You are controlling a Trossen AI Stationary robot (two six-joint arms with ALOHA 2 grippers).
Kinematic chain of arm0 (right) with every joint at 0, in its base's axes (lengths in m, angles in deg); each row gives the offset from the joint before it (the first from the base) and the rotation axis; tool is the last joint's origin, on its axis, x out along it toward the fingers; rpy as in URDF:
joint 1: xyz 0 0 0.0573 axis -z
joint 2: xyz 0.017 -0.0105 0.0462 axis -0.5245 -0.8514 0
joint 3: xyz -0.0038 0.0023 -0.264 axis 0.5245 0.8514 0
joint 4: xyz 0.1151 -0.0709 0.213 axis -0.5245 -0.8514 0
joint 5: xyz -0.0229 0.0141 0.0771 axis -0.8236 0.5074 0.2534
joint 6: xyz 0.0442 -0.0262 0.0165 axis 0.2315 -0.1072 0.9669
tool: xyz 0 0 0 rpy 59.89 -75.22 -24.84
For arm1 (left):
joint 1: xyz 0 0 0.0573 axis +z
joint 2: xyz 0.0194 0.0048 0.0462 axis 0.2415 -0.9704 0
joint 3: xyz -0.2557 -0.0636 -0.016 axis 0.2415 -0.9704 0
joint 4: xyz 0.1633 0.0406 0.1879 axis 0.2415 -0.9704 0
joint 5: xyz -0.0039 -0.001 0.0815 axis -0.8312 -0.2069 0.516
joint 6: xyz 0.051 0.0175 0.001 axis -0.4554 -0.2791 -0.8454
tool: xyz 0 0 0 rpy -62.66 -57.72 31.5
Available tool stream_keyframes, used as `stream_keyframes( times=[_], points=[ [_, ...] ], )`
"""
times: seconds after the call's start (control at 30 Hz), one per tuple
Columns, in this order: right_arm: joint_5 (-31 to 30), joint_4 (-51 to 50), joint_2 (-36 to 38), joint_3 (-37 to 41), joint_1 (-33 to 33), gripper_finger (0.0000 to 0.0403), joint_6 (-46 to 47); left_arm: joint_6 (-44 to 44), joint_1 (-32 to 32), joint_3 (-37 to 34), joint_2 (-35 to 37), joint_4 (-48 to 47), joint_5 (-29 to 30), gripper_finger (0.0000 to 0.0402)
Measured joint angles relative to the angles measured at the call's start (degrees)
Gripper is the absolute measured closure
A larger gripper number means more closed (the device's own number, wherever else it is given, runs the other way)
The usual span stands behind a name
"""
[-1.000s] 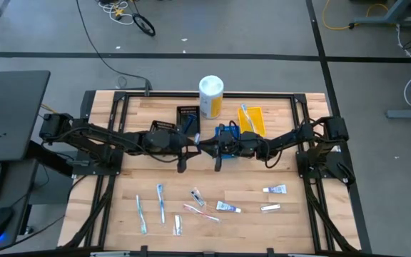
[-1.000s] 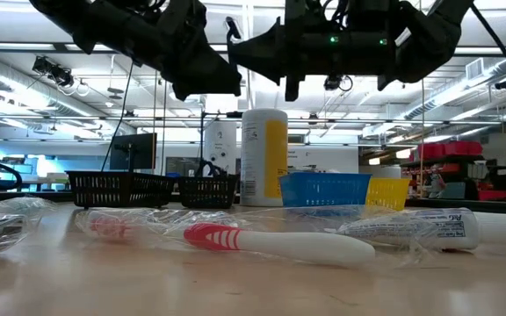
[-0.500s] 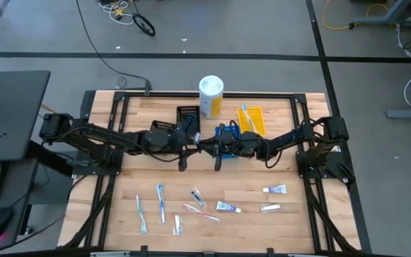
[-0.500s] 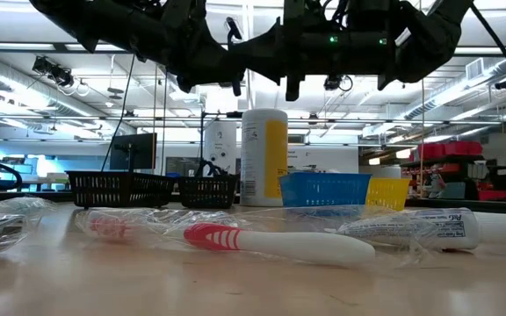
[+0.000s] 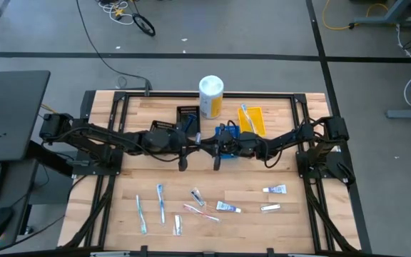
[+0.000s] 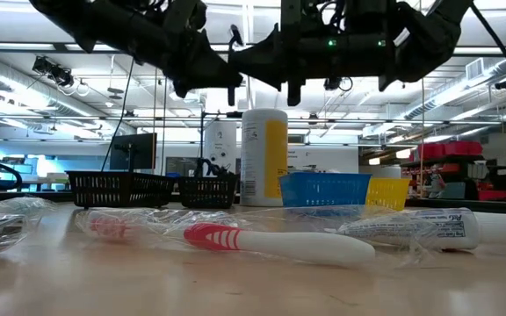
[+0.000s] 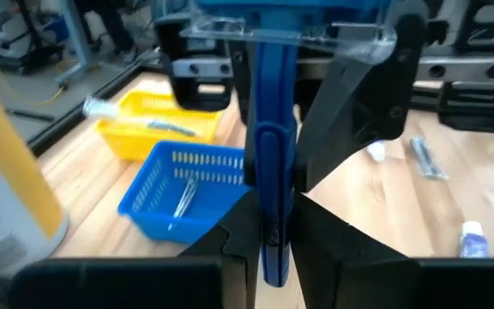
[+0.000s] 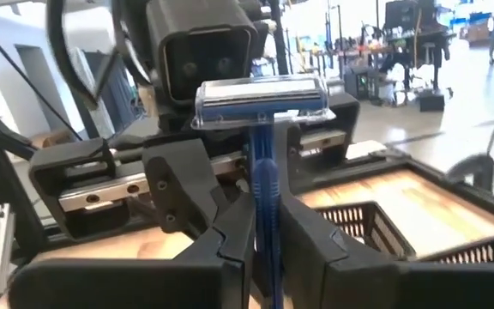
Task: Pick & Place Travel size toiletries
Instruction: Put the blue razor into the right black bin
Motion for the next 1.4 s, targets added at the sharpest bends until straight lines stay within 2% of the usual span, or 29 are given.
stream_keyframes(
  times=[0.17,0.27,0.33,0.5,0.7,0.83,0.97,1.3,1.4],
  points=[
    [-0.6,-6.6,0.0,0.0,1.3,0.0338,1.9,0.5,0.4,0.0,0.0,-4.1,7.3,0.0355],
    [-4.7,-10.4,0.0,0.1,1.6,0.0337,3.1,2.9,2.3,0.0,0.0,-6.6,12.3,0.0354],
    [-7.6,-13.6,0.0,0.1,1.6,0.0336,3.5,4.9,4.3,0.0,0.0,-8.7,13.3,0.0348],
    [-9.0,-18.9,0.0,0.1,1.7,0.0336,4.2,8.6,10.8,0.0,0.0,-12.6,11.4,0.0346],
    [-8.2,-18.7,0.0,0.1,1.7,0.0336,2.8,9.2,18.5,0.0,0.0,-14.2,6.8,0.0349],
    [-7.5,-18.6,0.0,0.1,1.7,0.0336,2.5,9.3,21.3,0.0,0.0,-14.4,1.6,0.0345],
    [-7.4,-17.3,0.0,0.1,1.7,0.0336,2.5,9.2,22.1,0.0,-0.1,-14.3,0.0,0.0348],
    [-7.3,-15.0,0.0,0.1,1.7,0.0336,4.0,9.5,23.9,0.9,-12.0,-9.0,0.0,0.0347],
    [-7.3,-15.1,0.0,0.1,1.7,0.0336,4.0,10.1,25.3,2.5,-15.2,-9.7,-1.7,0.0346]
  ],
)
